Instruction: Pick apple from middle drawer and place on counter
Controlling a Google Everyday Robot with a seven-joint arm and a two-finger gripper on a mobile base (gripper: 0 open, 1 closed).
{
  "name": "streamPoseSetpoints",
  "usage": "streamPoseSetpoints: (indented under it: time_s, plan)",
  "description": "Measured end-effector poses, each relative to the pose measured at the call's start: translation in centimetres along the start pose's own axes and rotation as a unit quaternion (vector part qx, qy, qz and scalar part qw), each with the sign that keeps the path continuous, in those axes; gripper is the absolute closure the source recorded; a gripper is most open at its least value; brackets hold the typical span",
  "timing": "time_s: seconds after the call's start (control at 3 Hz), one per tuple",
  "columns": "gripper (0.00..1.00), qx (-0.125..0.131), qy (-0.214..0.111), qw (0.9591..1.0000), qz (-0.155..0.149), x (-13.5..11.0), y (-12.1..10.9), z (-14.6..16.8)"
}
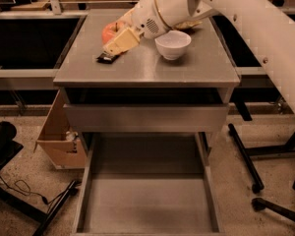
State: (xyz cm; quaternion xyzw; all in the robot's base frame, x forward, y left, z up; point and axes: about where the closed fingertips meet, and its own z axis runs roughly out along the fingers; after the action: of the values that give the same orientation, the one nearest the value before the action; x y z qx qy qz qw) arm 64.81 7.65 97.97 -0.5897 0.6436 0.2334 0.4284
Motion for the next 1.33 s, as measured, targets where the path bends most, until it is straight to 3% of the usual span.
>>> streamPoseSetpoints:
  time_s: [0.33, 0.67, 1.0, 1.33]
  plan:
    - [1.0, -0.001, 0.001, 1.0, 0.0, 0.1, 0.1, 0.1]
    - [1.0, -0.001, -0.004, 0.9999, -0.012, 0.0, -1.7, 1.1]
    - [1.0, -0.015, 0.009, 0.9999, 0.0, 1.7, -5.7, 5.9]
    - [1.0, -0.017, 0.021, 0.9994, 0.02, 2.8, -9.6, 13.4]
